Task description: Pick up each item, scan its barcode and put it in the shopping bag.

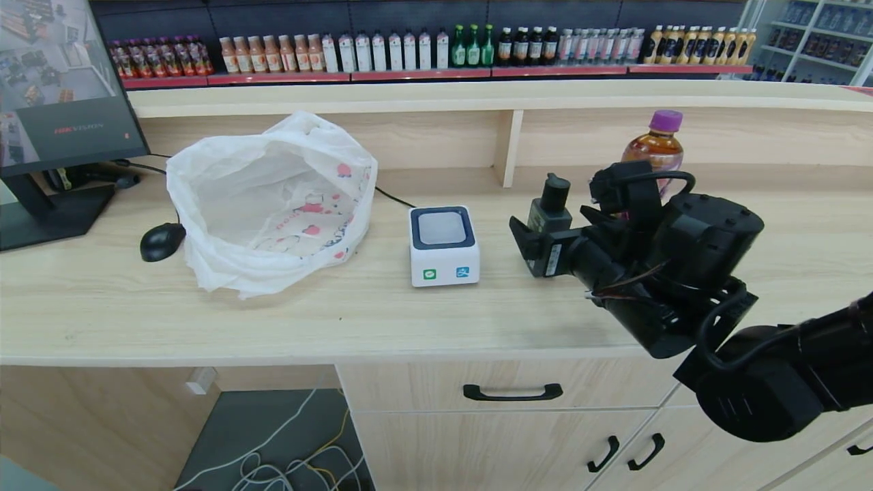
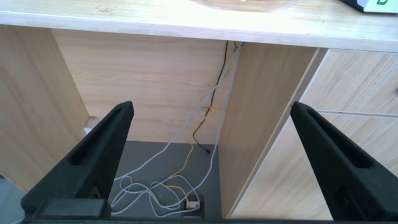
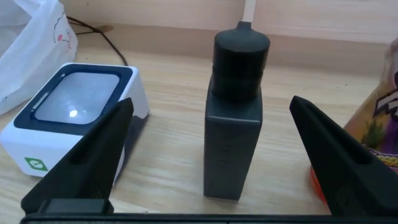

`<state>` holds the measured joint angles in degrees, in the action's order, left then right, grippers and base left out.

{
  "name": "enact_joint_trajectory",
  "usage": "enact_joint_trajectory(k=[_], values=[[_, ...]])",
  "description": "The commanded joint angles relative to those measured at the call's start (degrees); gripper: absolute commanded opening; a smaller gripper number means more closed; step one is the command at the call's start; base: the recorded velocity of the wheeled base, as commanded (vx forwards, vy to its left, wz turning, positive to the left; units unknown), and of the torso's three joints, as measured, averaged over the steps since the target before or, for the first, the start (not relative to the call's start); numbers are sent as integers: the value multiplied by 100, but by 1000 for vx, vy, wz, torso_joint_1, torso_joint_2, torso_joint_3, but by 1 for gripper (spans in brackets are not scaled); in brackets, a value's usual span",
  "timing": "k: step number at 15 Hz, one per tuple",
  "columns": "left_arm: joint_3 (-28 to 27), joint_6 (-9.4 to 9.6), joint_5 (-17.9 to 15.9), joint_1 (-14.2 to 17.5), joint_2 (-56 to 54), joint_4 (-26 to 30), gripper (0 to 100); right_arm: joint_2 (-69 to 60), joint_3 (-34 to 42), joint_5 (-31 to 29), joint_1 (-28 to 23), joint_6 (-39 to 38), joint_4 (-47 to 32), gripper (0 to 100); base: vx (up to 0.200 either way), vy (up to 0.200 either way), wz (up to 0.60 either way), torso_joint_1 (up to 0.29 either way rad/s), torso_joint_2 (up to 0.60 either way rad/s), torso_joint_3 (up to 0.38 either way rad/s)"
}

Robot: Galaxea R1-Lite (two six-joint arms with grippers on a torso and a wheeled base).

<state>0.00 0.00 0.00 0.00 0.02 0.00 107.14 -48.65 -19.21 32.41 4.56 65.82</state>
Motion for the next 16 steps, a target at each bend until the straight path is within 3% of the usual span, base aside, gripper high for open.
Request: enact_joint_trajectory(k=[1,16], values=[[0,0,0,0,-2,0,100,158,-162,-4,-174,-8,1,100,0,0,0,0,0,0],[0,0,0,0,-2,0,100,914,-1059,155,-359,-140,28,100,0,0,0,0,0,0]])
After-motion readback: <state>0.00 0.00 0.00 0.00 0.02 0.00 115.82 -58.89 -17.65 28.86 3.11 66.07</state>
